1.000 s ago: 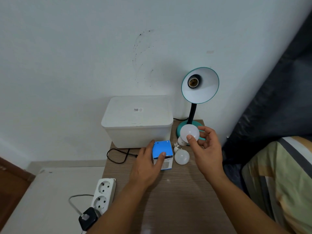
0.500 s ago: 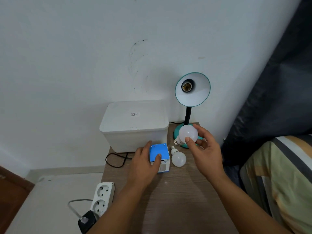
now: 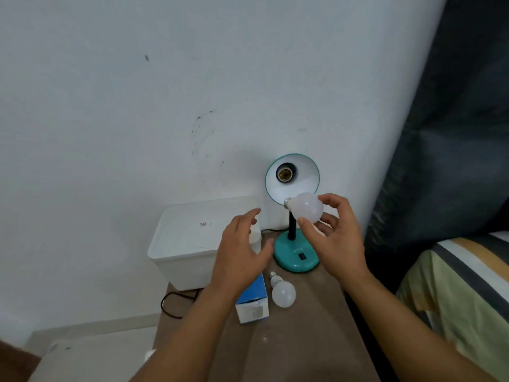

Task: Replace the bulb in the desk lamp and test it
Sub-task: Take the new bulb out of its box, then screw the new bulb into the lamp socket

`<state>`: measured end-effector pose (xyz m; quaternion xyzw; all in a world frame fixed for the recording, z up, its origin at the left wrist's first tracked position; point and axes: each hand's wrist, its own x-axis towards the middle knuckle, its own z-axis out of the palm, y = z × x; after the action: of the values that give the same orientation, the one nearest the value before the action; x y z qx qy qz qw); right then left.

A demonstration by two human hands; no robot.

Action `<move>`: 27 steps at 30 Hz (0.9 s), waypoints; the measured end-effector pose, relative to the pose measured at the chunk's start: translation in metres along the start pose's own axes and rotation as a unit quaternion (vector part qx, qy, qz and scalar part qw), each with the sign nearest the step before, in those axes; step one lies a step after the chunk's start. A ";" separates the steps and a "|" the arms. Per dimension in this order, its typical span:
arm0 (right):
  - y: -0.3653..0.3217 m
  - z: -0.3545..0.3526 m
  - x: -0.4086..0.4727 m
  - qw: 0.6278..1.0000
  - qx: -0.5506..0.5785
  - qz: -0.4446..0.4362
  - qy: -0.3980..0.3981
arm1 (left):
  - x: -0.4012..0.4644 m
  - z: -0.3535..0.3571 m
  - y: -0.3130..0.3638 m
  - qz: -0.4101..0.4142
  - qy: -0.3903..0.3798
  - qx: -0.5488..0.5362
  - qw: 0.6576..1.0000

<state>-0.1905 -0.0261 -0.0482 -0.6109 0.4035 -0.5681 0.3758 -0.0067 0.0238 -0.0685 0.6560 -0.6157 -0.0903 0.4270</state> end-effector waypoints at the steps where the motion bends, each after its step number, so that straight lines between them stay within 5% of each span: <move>1: 0.001 0.000 0.005 1.000 -0.012 -0.019 0.000 | 0.011 0.001 0.004 0.001 -0.015 -0.004 1.000; 27: 0.025 0.030 0.070 0.961 -0.235 -0.143 -0.018 | 0.111 0.017 0.001 0.108 -0.075 -0.022 0.991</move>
<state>-0.1601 -0.1000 -0.0462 -0.7437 0.4271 -0.4940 0.1432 0.0068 -0.0817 -0.0331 0.5673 -0.7114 -0.1056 0.4012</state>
